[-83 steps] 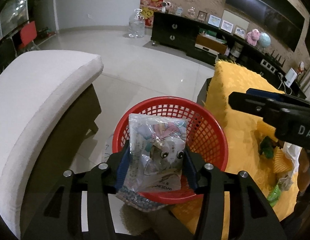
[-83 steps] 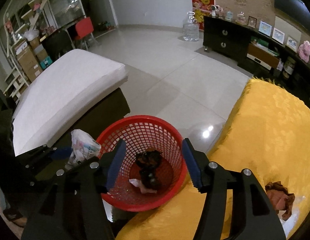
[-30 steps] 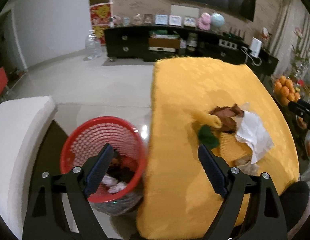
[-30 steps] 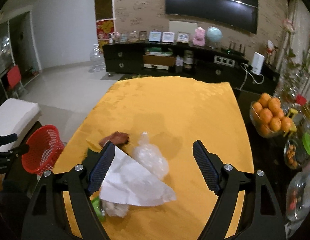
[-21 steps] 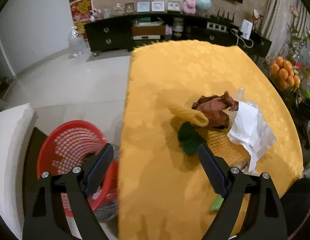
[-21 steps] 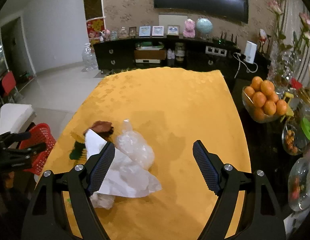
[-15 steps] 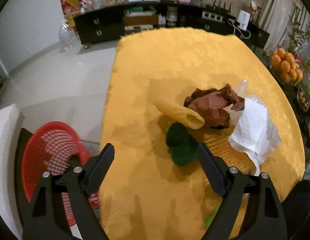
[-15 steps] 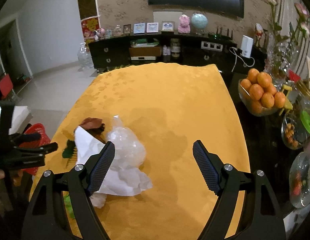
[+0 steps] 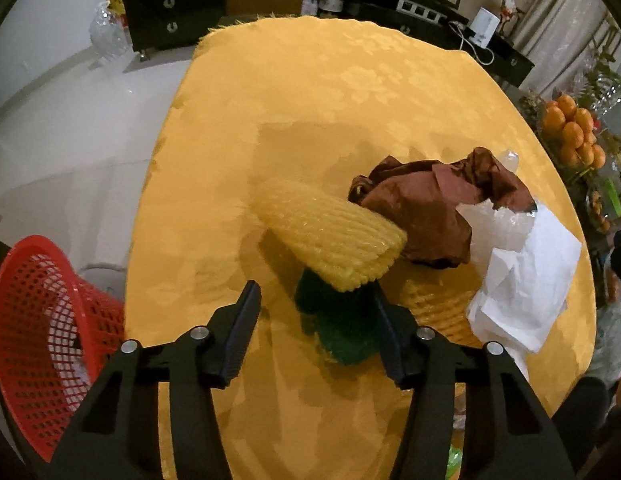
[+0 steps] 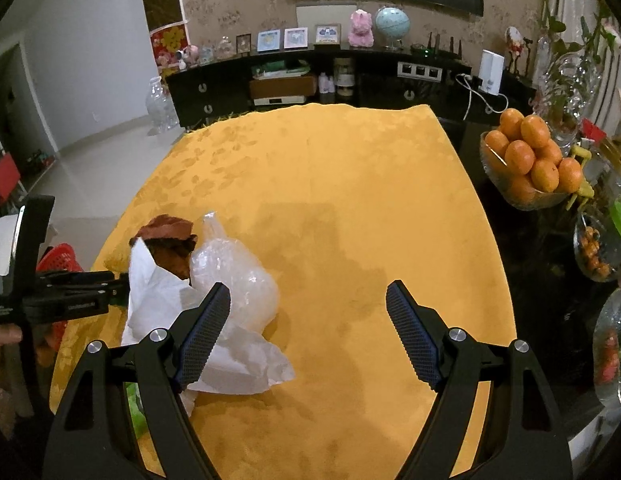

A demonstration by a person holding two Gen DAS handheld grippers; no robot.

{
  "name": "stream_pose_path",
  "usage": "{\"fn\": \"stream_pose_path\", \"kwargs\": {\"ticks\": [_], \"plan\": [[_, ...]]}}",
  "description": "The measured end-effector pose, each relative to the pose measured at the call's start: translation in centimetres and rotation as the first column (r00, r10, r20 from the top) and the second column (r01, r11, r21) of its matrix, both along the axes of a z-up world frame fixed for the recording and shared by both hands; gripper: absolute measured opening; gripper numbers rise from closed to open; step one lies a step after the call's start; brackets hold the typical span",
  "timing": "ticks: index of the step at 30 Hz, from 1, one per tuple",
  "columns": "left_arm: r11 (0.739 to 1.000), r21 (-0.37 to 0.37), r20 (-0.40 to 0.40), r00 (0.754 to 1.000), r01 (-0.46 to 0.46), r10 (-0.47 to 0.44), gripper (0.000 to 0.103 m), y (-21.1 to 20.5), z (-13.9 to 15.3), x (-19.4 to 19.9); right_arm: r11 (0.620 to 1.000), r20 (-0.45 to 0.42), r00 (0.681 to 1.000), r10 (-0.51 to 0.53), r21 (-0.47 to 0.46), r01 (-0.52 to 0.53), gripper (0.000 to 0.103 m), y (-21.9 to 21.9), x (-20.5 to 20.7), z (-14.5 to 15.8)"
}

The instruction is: Collect trash

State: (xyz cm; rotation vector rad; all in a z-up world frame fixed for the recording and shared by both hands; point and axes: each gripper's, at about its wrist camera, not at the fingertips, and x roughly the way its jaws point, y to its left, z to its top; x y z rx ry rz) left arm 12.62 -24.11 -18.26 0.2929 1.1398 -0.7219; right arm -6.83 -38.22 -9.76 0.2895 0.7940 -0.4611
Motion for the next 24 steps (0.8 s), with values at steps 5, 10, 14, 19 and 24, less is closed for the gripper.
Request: {"fn": "stream_pose_path", "kwargs": {"ticks": [5, 10, 14, 19, 24], "plan": [[0.999, -0.036, -0.041, 0.999, 0.0, -0.002, 0.038, -0.5, -0.2, -0.1, 1.0, -0.006, 1.0, 0.007, 0.004, -0.007, 0.078, 0.2, 0.3, -0.2], [0.997, -0.079, -0.059, 0.998, 0.012, -0.017, 0.03, -0.9, -0.5, -0.5, 1.0, -0.01, 1.0, 0.004, 0.007, -0.004, 0.078, 0.1, 0.1, -0.1], [0.995, -0.093, -0.047, 0.999, 0.018, -0.022, 0.029, -0.4, 0.0, -1.1, 1.0, -0.008, 1.0, -0.003, 0.0, 0.003, 0.078, 0.2, -0.3, 0.2], [0.996, -0.064, 0.046, 0.997, 0.06, -0.057, 0.029, 0.2, 1.7, -2.5, 1.0, -0.001, 1.0, -0.007, -0.01, 0.007, 0.078, 0.5, -0.6, 0.5], [0.994, -0.076, 0.104, 0.992, 0.073, -0.064, 0.029, 1.8, 3.6, -4.0, 1.0, -0.002, 1.0, 0.02, -0.016, -0.02, 0.078, 1.5, -0.2, 0.9]]}}
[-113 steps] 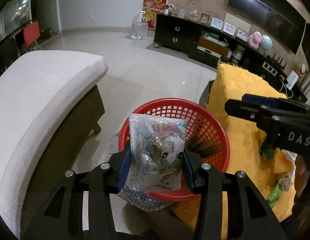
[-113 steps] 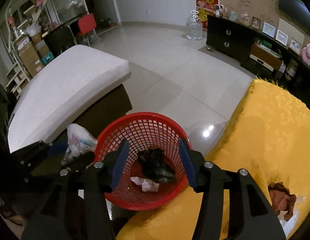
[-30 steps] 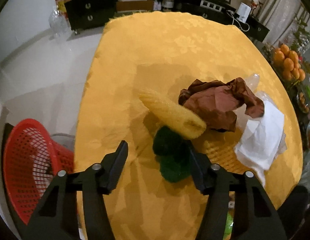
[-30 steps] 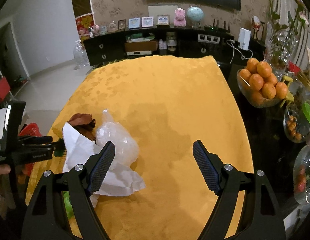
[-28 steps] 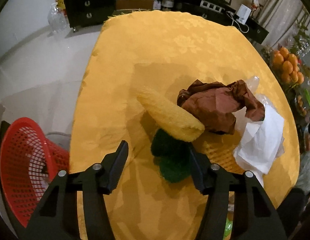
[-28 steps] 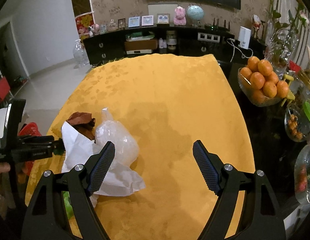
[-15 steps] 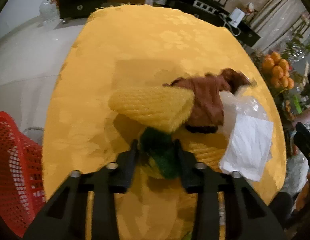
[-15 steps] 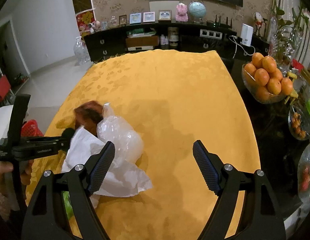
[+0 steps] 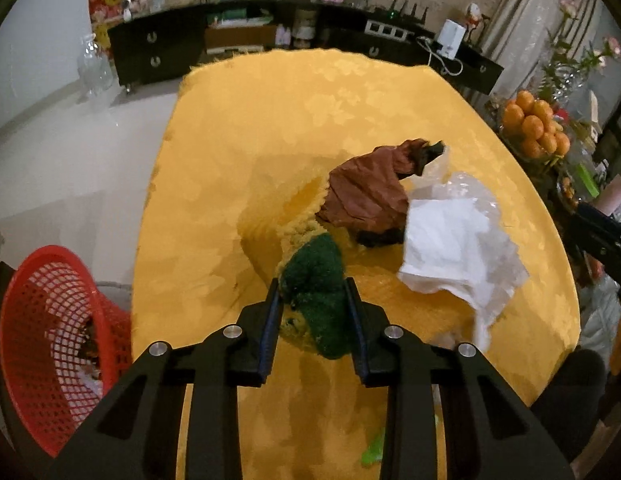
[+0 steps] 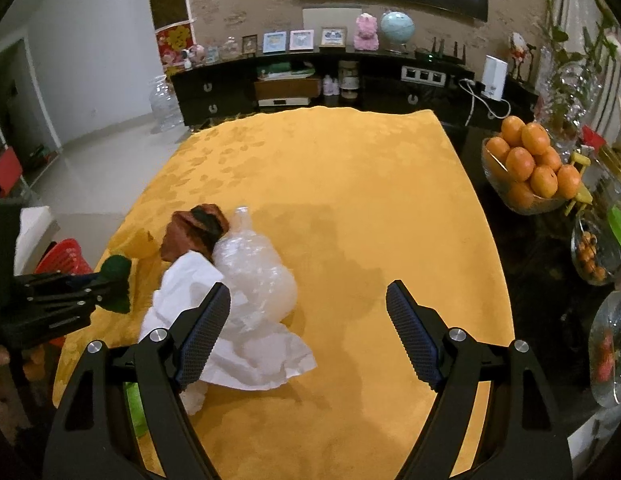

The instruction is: Collect trash

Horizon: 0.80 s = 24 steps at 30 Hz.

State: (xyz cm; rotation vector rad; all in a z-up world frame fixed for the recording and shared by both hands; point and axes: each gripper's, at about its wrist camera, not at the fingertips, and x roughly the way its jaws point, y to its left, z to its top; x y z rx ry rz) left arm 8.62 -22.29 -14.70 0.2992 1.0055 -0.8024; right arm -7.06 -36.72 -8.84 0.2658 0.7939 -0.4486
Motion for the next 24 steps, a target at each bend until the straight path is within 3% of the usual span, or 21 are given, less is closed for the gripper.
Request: {"fn": "stream_pose_path", "kwargs": {"ticks": [12, 14, 17, 24], "plan": [[0.997, -0.061, 0.035, 0.998, -0.047, 0.049, 0.029, 5.3, 3.0, -0.9, 0.993, -0.046, 0.993, 0.109, 0.052, -0.107, 0.078, 3.1, 3.1, -1.3], [0.996, -0.062, 0.042, 0.997, -0.057, 0.06, 0.029, 6.1, 3.2, -0.9, 0.99, -0.052, 0.99, 0.129, 0.072, -0.125, 0.081, 3.7, 3.9, -1.8], [0.996, -0.057, 0.057, 0.996, -0.072, 0.075, 0.029, 7.2, 3.6, -0.9, 0.989, -0.053, 0.991, 0.127, 0.085, -0.122, 0.086, 4.2, 4.9, -2.3], [0.992, -0.054, 0.043, 0.993, -0.112, 0.114, 0.029, 9.2, 3.2, -0.5, 0.988, -0.094, 0.987, 0.129, 0.1, -0.119, 0.087, 4.2, 7.0, -4.4]]}}
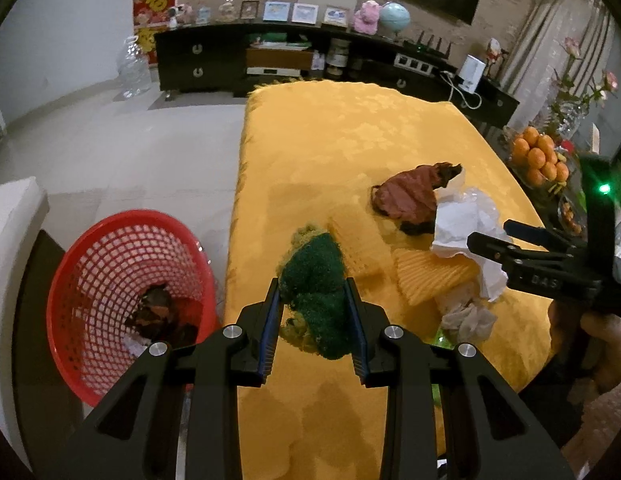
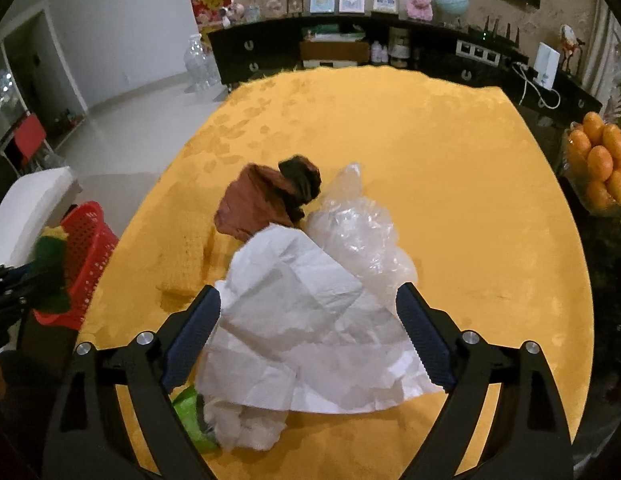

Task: Collect trash
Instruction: 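Grasp the white tissue with the right gripper and lift it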

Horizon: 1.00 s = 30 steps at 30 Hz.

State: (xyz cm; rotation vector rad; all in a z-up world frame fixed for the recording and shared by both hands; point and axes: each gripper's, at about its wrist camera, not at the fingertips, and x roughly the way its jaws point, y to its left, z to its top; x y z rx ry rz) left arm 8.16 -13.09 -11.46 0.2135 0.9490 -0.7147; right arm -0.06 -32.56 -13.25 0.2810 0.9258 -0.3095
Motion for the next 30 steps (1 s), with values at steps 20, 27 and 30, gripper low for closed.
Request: {"fn": "stream_pose_path", "kwargs": {"ticks": [20, 27, 30], "plan": [[1.0, 0.008, -0.011, 1.0, -0.018, 0.018, 0.029, 1.2, -0.3, 0.1, 0.997, -0.05, 0.999, -0.009, 0.079, 0.013, 0.039, -1.9, -2.4, -2.6], [1.0, 0.01, -0.003, 1.0, -0.011, 0.011, 0.029, 1.3, 0.0, -0.7, 0.996, -0.037, 0.999, -0.029, 0.084, 0.032, 0.024, -2.7, -3.8, -2.1], [1.0, 0.01, 0.0, 1.0, -0.011, 0.011, 0.029, 1.4, 0.2, -0.8, 0.997, -0.023, 0.999, -0.034, 0.07, 0.036, 0.022, -2.6, -4.3, -1.2]]}}
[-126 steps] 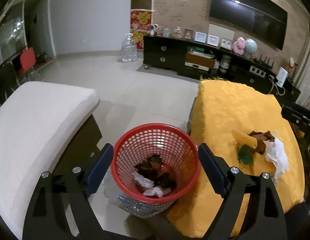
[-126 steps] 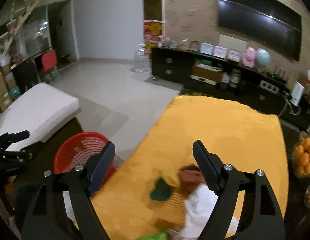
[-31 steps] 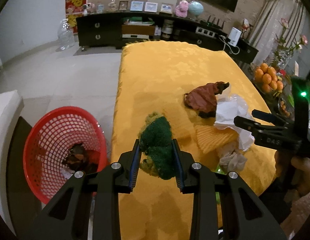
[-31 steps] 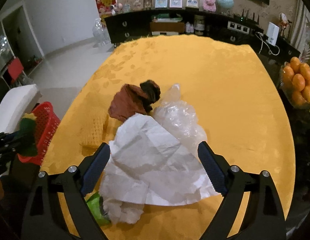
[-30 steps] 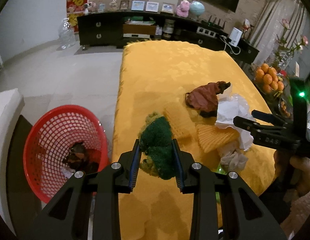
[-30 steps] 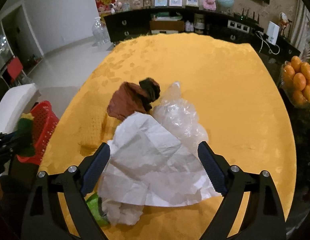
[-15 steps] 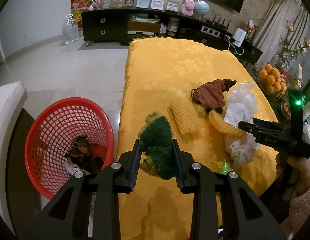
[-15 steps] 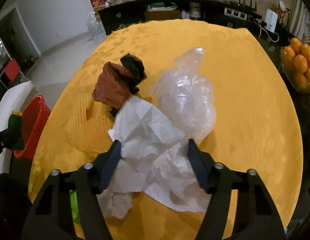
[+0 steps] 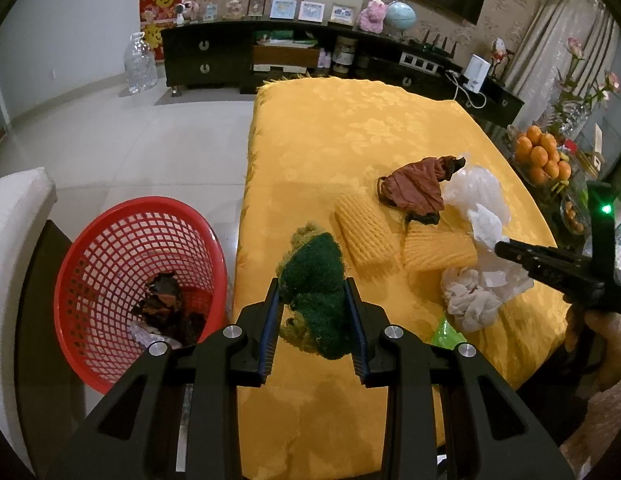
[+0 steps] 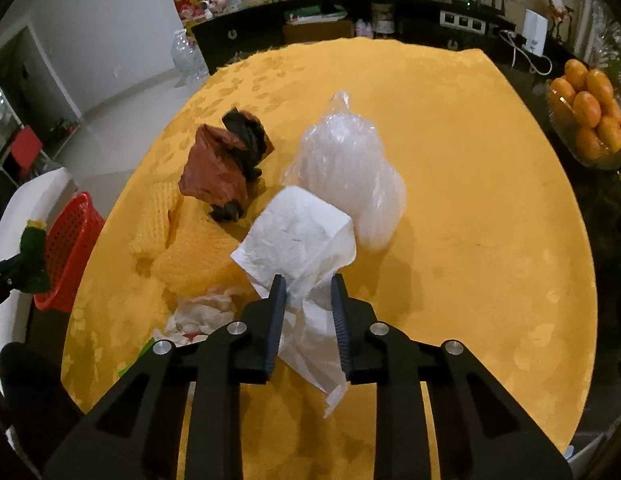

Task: Collect trash
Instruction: 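Grasp the white tissue with the right gripper and lift it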

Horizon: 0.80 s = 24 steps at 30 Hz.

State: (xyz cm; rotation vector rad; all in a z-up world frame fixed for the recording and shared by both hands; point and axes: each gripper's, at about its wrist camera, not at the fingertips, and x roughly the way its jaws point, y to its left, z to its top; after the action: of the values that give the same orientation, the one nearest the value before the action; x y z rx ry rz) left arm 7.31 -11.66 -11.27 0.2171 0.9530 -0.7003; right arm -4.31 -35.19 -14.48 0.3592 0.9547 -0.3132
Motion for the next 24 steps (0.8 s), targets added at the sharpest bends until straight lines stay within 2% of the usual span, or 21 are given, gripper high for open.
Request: {"fn": "stream_pose_path", "kwargs": {"ticks": [4, 9, 10, 12, 13, 14, 19, 24], "plan": [[1.0, -0.004, 0.004, 1.0, 0.001, -0.001, 0.029, 0.1, 0.2, -0.1, 1.0, 0.02, 1.0, 0.006, -0.017, -0.005, 0.018, 0.2, -0.7, 1.2], [1.0, -0.006, 0.008, 1.0, 0.006, -0.006, 0.029, 0.1, 0.5, -0.2, 0.999, 0.023, 1.0, 0.008, -0.033, -0.008, 0.019, 0.3, -1.0, 1.4], [1.0, -0.006, 0.009, 1.0, 0.007, -0.007, 0.029, 0.1, 0.5, -0.3, 1.0, 0.016, 1.0, 0.011, -0.021, -0.011, 0.022, 0.1, -0.8, 1.2], [1.0, -0.006, 0.013, 1.0, 0.009, -0.009, 0.029, 0.1, 0.7, -0.4, 1.0, 0.013, 1.0, 0.012, 0.013, -0.012, 0.039, 0.1, -0.6, 0.9], [1.0, -0.005, 0.013, 1.0, 0.008, -0.008, 0.029, 0.2, 0.7, -0.4, 1.0, 0.011, 1.0, 0.007, 0.021, -0.007, 0.059, 0.0, -0.4, 0.9], [1.0, -0.005, 0.013, 1.0, 0.007, -0.007, 0.029, 0.2, 0.7, -0.4, 1.0, 0.011, 1.0, -0.01, 0.019, 0.009, 0.069, 0.0, -0.2, 0.8], [1.0, 0.0, 0.012, 1.0, -0.002, 0.002, 0.029, 0.5, 0.7, -0.3, 1.0, -0.001, 1.0, -0.001, 0.017, 0.001, 0.074, 0.4, 1.2, -0.4], [1.0, 0.003, 0.01, 1.0, -0.01, 0.01, 0.029, 0.9, 0.7, -0.1, 0.999, -0.046, 0.998, 0.048, -0.015, -0.048, 0.074, 1.2, 2.5, -2.3]]}}
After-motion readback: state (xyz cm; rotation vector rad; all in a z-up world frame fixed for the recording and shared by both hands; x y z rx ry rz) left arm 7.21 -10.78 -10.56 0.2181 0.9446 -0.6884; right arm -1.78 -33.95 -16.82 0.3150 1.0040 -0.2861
